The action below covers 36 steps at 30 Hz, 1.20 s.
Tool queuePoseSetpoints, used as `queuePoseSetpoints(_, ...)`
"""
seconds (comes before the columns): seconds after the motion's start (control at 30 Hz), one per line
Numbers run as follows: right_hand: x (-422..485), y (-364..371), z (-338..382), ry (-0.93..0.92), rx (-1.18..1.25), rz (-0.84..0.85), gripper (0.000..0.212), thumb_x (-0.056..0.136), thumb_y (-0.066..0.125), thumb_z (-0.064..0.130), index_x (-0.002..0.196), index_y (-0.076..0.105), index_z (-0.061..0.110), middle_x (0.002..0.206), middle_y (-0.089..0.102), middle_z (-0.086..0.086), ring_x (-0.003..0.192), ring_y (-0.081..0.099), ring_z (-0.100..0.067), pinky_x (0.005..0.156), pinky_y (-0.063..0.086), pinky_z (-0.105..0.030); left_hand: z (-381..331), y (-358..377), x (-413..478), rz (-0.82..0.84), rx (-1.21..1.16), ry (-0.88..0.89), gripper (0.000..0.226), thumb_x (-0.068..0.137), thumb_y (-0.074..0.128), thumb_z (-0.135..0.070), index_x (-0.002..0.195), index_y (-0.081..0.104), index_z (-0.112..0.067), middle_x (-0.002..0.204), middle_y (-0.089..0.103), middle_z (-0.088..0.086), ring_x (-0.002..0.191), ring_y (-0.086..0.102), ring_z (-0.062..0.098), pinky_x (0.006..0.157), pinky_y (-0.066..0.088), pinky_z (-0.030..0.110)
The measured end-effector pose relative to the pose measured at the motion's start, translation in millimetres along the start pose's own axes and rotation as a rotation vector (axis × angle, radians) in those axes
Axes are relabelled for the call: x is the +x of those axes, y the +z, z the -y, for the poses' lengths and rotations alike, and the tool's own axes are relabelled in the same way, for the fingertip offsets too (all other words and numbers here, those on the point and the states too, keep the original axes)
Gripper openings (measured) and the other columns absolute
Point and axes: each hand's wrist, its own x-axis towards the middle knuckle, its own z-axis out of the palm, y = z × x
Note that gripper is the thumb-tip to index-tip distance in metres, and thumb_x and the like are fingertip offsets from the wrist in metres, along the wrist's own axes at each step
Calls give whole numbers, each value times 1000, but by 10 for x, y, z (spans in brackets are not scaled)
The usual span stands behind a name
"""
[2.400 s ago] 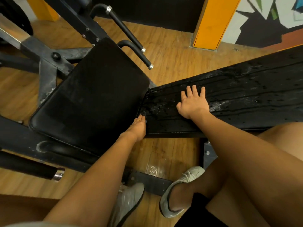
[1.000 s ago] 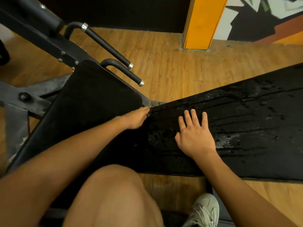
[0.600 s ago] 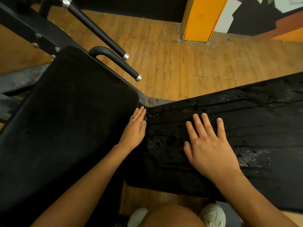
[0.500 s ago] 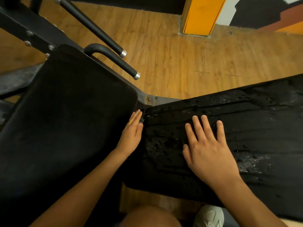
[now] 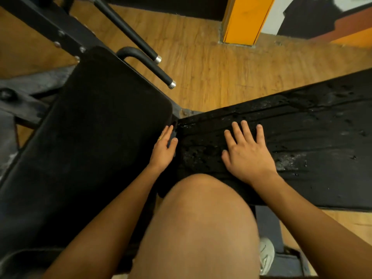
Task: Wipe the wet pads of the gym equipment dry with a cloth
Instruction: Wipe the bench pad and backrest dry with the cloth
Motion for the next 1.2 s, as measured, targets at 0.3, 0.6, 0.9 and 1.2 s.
queuePoseSetpoints(0.3, 27, 45, 6, 5, -11, -30, 72, 92, 24, 48, 149, 48, 10, 159, 37, -18, 151, 26, -38, 118, 14, -65, -14, 89, 79, -31, 141, 17, 49, 110, 32, -19, 159, 27, -15, 168, 16, -5, 155, 4, 10, 115, 9, 21)
queuePoseSetpoints(0.6, 52, 65, 8, 6, -3, -62, 73, 92, 21, 48, 149, 48, 11, 158, 38, -18, 151, 26, -38, 118, 15, -66, -80, 8, 655, 14, 250, 47, 49, 109, 31, -14, 158, 29, -14, 168, 19, -3, 155, 8, 15, 122, 14, 30)
queuePoseSetpoints(0.9, 59, 82, 15, 6, -27, -42, 74, 93, 17, 48, 152, 42, 11, 161, 33, -17, 152, 20, -39, 119, 11, -66, 5, 6, 153, 55, 278, 54, 51, 110, 32, -15, 160, 22, -16, 169, 13, -5, 155, 4, 10, 123, 13, 31)
queuePoseSetpoints(1.2, 59, 90, 13, 7, -14, -61, 73, 93, 20, 48, 150, 46, 10, 159, 37, -18, 151, 24, -39, 118, 12, -67, 48, 42, 41, 27, 282, 63, 50, 109, 32, -14, 159, 27, -17, 167, 19, -4, 155, 7, 12, 124, 16, 35)
